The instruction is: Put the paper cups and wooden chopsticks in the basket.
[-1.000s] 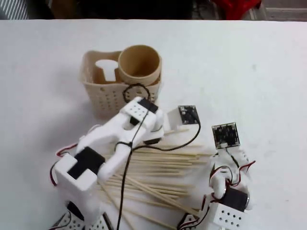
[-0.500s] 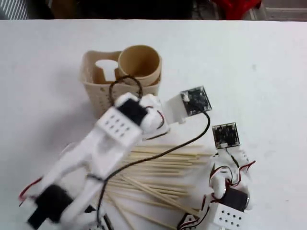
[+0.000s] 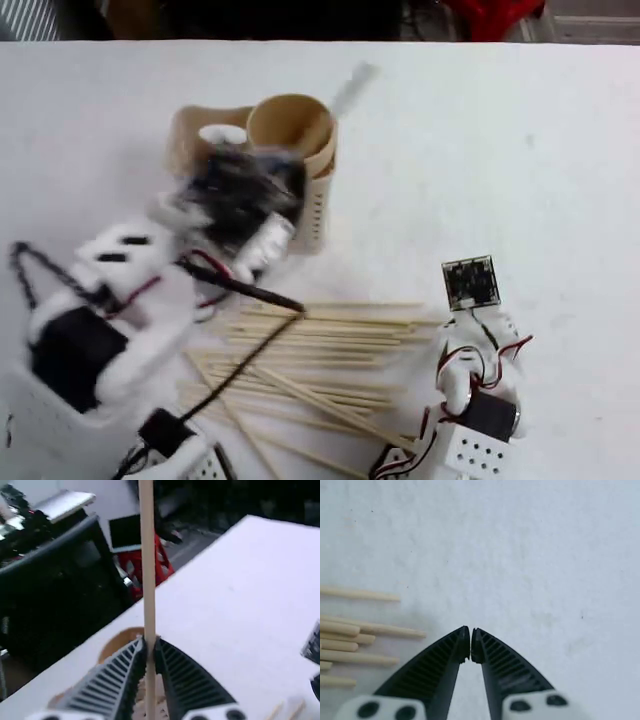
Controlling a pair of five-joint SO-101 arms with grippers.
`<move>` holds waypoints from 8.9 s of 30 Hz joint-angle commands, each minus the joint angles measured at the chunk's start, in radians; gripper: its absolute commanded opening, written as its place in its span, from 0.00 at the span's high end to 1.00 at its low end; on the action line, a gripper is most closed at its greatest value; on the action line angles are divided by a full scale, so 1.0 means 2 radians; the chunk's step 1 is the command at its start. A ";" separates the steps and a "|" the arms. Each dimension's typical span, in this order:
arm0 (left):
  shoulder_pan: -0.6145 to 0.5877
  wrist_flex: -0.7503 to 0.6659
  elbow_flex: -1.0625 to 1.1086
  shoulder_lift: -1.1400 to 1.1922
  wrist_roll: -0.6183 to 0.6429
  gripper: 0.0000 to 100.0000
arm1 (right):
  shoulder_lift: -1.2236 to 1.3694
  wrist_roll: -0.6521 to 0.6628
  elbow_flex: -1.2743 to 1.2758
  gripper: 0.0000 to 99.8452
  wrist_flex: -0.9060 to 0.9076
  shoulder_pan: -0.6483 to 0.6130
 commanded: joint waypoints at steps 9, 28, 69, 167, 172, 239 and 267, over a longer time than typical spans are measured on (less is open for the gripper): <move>-0.178 -0.374 0.214 -0.007 0.060 0.98 | -0.005 0.002 0.003 0.98 0.003 0.003; -0.247 -0.446 0.367 -0.010 0.103 0.87 | -0.005 0.002 0.003 0.98 0.003 0.003; 0.025 0.101 0.160 0.179 -0.162 0.89 | -0.005 0.002 0.003 0.98 0.003 0.003; -0.241 -0.498 0.305 0.007 0.111 0.97 | -0.005 0.002 0.003 0.98 0.003 0.003; -0.250 -0.532 0.356 0.007 0.113 0.97 | -0.005 0.002 0.003 0.98 0.003 0.003; 0.031 -0.031 -0.059 0.609 -0.240 0.90 | -0.005 0.002 0.003 0.98 0.003 0.003; 0.076 0.025 -0.064 0.667 -0.208 0.98 | -0.005 0.002 0.003 0.98 0.003 0.003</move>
